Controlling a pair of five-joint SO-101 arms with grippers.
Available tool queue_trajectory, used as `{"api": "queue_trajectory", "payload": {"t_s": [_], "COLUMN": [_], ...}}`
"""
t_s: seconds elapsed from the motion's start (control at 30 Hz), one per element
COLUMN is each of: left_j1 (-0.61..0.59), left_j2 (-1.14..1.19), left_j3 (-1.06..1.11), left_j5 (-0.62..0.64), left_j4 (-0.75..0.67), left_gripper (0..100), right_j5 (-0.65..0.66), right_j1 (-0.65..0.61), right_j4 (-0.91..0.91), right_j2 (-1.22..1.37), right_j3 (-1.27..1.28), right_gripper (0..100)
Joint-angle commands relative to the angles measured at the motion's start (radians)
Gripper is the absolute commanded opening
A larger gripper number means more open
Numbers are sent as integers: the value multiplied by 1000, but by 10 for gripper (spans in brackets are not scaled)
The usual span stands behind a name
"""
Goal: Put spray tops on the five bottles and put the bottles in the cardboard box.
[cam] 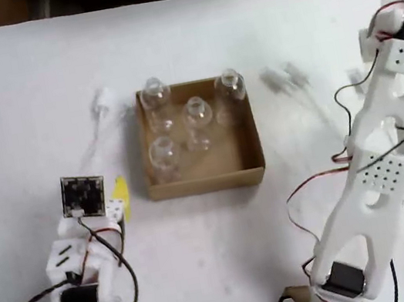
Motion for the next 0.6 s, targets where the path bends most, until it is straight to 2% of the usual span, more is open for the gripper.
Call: {"api": "queue_trajectory", "payload": {"t_s": [0.0,0.07,0.13,0.37,0.57], "left_j1": [-59,-101,-104,-104,-104], "left_j2": [-12,-12,-12,-12,-12], "left_j3": [-94,-126,-132,-132,-132], "left_j5": [126,189,193,193,193], "left_j4": [94,133,141,141,141], "left_gripper": [161,162,162,162,162], "right_j5": [-38,-124,-180,-192,-190], "right_j1": [12,12,7,-81,-217], "right_j4": [35,35,35,33,25], "right_j2": [-197,-306,-424,-886,-1273], "right_j3": [38,107,196,617,961], "right_gripper": [15,15,15,15,15]}}
